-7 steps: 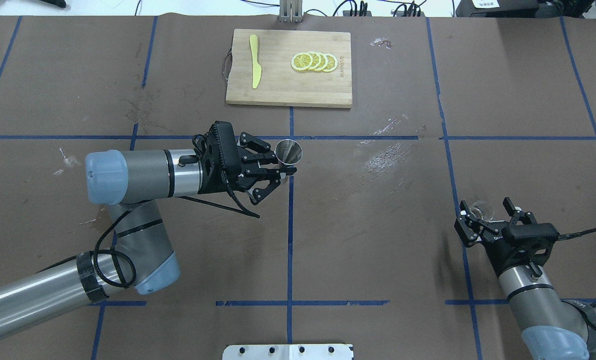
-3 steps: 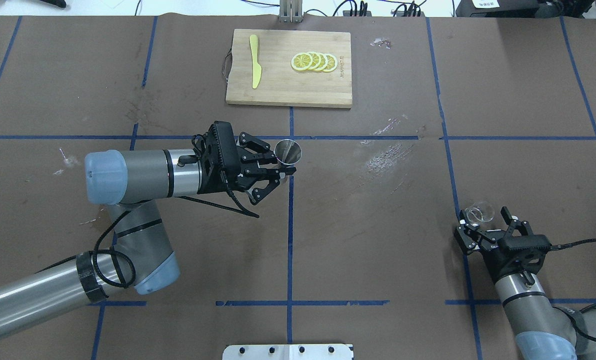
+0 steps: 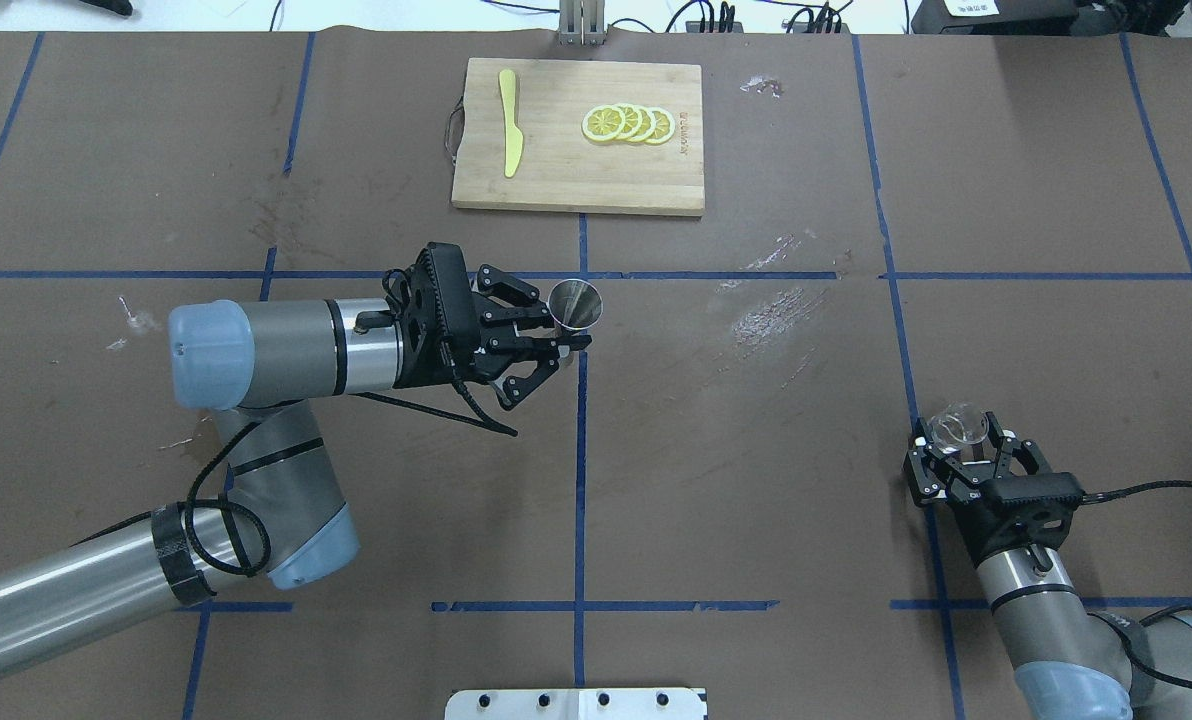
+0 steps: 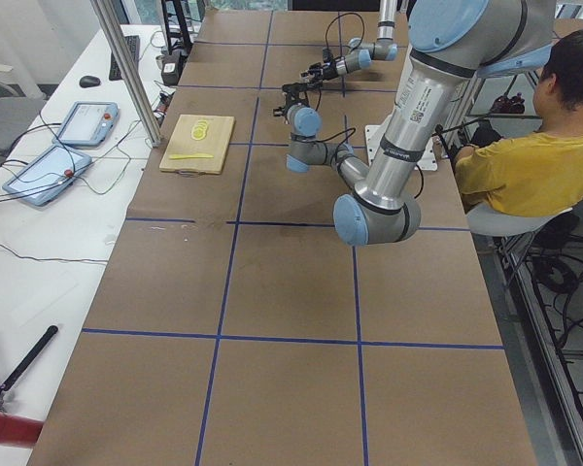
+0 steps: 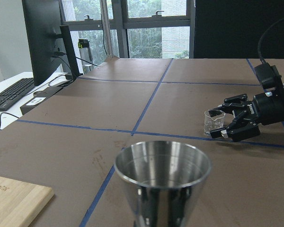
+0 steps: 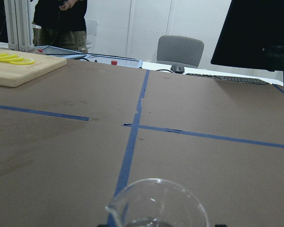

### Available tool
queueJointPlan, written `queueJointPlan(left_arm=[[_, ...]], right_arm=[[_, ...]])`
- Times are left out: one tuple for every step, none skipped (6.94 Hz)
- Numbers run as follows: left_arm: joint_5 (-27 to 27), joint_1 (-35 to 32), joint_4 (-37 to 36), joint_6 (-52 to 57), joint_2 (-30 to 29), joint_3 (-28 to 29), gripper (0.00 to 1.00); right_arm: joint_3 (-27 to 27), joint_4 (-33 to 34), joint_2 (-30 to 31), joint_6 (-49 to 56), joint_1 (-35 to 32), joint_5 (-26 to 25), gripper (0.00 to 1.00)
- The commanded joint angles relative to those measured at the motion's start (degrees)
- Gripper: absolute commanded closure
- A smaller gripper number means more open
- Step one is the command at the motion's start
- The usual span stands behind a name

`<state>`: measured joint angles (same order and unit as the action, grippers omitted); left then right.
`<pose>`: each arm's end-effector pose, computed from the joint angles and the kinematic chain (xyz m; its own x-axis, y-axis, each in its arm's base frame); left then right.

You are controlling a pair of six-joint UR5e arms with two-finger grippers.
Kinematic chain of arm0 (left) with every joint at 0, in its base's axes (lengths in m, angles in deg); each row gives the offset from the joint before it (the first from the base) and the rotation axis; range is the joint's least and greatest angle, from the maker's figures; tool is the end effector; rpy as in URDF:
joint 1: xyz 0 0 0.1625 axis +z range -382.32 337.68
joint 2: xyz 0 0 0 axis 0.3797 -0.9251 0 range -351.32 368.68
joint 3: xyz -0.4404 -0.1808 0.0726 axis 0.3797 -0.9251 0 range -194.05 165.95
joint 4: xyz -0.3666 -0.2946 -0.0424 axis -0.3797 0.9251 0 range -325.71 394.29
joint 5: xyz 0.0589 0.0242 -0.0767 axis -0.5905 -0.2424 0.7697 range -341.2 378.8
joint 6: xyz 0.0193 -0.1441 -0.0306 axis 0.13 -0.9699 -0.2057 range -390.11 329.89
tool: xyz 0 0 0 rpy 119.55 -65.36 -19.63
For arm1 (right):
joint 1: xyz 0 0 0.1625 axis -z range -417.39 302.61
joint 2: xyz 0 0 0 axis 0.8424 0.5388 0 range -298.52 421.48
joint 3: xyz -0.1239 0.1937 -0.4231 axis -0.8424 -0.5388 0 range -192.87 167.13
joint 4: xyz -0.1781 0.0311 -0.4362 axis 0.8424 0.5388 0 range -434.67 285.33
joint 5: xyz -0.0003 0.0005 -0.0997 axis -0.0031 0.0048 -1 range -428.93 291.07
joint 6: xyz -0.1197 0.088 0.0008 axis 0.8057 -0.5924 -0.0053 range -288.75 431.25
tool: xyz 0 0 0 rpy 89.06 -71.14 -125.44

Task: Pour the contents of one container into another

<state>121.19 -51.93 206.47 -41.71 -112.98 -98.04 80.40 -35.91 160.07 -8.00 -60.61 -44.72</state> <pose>0.6182 -0.4681 0.2370 0.2453 0.9611 -0.1270 0.3219 0.0428 0.9458 -0.4764 -0.2959 0.6514 0.8087 -0.0312 0.5874 -0.5357 0.3735 0.7573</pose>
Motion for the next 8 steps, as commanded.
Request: queueJointPlan(left_arm=[[0.00, 0.00, 0.00, 0.00, 0.10, -0.03, 1.00], [0.00, 0.00, 0.00, 0.00, 0.10, -0.03, 1.00], [0.00, 0.00, 0.00, 0.00, 0.10, -0.03, 1.00], [0.00, 0.00, 0.00, 0.00, 0.19, -0.03, 1.00], [0.09, -0.09, 0.17, 0.00, 0.28, -0.12, 1.00], [0.09, -0.09, 0.26, 0.00, 0.28, -0.12, 1.00], [0.09, -0.09, 0.35, 0.00, 0.37, -0.12, 1.00], [0.09, -0.09, 0.35, 0.00, 0.37, -0.12, 1.00]], right_arm=[[-0.02, -0.01, 0.20, 0.16, -0.04, -0.04, 1.00], [0.50, -0.01, -0.06, 0.16, -0.12, 0.04, 1.00], [0.59, -0.09, -0.15, 0.16, -0.21, 0.22, 1.00], [0.51, -2.62, 0.02, 0.24, -0.39, -0.21, 1.00], [0.07, -8.30, 0.11, 2.16, -0.39, -1.26, 1.00], [-0.02, -11.92, -0.06, 12.18, -0.48, -2.49, 1.00], [-0.11, -19.44, -0.32, 22.29, -1.09, -2.85, 1.00], [-0.37, -26.57, -0.33, 30.57, -1.88, -2.51, 1.00]])
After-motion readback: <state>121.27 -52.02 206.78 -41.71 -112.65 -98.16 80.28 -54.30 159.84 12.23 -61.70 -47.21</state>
